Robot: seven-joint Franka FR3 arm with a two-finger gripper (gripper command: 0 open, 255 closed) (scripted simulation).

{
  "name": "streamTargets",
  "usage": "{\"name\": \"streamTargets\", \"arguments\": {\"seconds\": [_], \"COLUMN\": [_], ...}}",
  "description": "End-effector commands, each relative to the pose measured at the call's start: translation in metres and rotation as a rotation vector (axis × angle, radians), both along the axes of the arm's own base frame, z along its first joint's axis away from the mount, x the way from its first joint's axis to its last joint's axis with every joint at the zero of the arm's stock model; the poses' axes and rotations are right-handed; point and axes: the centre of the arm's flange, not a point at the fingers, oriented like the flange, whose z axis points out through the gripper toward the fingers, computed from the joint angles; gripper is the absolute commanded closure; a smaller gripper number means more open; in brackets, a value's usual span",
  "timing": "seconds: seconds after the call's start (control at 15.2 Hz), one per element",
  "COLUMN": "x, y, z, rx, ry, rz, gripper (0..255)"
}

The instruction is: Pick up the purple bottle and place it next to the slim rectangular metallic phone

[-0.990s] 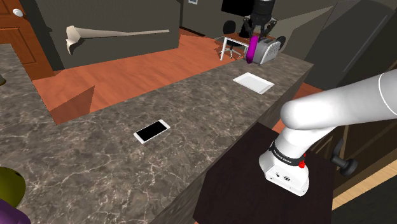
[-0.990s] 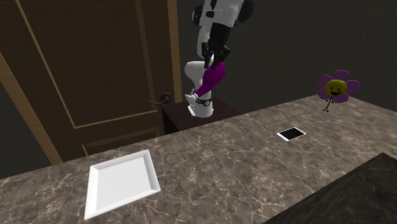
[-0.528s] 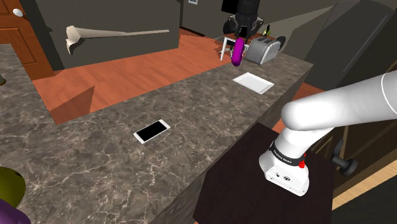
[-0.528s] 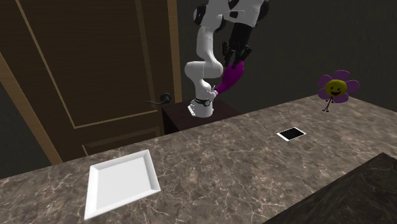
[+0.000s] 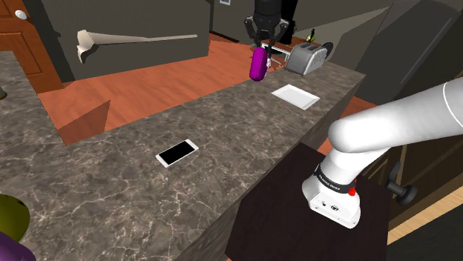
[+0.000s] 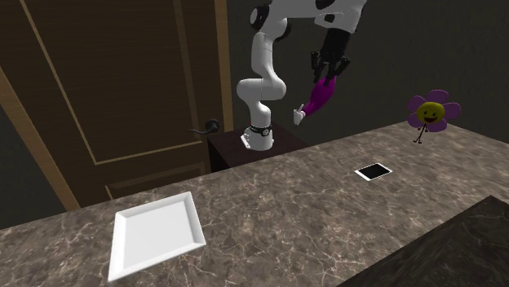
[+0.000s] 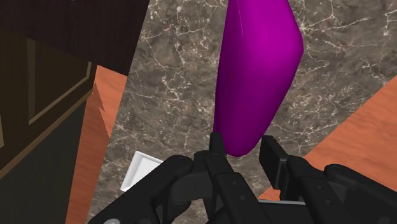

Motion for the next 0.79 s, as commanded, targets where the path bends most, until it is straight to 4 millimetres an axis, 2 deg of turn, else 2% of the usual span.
{"name": "streamTargets", "arguments": {"seconds": [0.0, 0.73], "x": [0.006, 0.038], "y": [0.027, 0.169], "z": [0.000, 0.000], "rx": [0.001, 0.001], "ry": [0.000, 0.000], "rz": [-0.001, -0.001], "gripper": [255, 255]}}
